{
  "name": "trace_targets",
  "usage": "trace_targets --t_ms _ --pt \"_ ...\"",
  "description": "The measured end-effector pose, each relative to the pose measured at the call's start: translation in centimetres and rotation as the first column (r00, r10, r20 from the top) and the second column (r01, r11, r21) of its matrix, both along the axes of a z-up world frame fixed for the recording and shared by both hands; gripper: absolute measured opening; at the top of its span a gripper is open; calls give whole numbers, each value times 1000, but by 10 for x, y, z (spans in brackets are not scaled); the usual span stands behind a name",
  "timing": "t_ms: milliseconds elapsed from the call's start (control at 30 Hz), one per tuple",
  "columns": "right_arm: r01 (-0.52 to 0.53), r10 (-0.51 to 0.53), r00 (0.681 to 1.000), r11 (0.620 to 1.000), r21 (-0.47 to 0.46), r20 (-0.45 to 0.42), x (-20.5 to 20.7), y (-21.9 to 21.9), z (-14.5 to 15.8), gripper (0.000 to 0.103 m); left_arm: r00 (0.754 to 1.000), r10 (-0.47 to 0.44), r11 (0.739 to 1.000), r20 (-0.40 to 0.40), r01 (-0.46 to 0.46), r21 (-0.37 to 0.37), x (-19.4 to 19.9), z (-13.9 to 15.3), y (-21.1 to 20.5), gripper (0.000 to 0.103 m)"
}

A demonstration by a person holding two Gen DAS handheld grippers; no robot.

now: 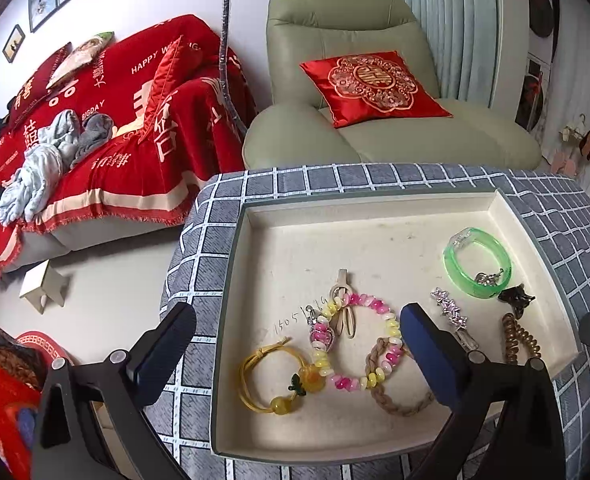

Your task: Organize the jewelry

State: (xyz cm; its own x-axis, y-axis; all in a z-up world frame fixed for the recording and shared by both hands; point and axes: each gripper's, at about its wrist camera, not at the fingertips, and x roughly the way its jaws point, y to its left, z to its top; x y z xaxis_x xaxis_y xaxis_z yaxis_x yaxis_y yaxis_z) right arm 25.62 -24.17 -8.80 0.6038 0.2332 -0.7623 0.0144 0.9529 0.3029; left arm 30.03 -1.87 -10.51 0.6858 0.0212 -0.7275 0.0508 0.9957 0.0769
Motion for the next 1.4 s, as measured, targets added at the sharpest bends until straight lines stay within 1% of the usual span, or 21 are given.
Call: trace_targets --t_ms 100,133,167,200,467,600,833,967,1100,1267,1400 --pt "-10 10 1000 999 -37 2 -2 4 1 72 1000 1 1000 13 -1 3 -9 2 1 103" --pt "-17 17 1000 999 -50 2 -3 6 1 74 1000 0 1000 15 0 2 -13 3 2 103" --pt "-19 20 1000 998 -61 5 -5 8 1 83 1000 -1 1000 17 1 1 -18 4 3 103" --pt "-20 21 1000 997 -70 12 -8 10 2 85 1000 -1 1000 19 1 0 -22 5 3 103" --pt "5 5 998 990 -142 70 -37 18 7 88 999 -2 999 42 4 -32 -71 11 7 103" --pt "17 1 994 986 -169 105 -54 21 9 88 998 12 999 54 -10 -36 -96 11 8 103" --pt "31 4 988 974 -224 152 -86 30 11 88 995 62 995 82 -55 -83 -130 18 14 103" --pt "33 17 984 961 -275 178 -99 35 14 88 992 69 996 101 -62 -70 -143 20 13 103" --pt "34 28 981 948 -317 190 -110 41 16 88 993 68 996 102 -62 -61 -154 20 11 103" --pt "30 36 980 946 -323 197 -119 45 18 88 993 61 997 101 -55 -62 -164 21 7 103" --pt "32 36 979 947 -321 203 -123 44 20 88 992 55 998 113 -50 -46 -168 26 3 103"
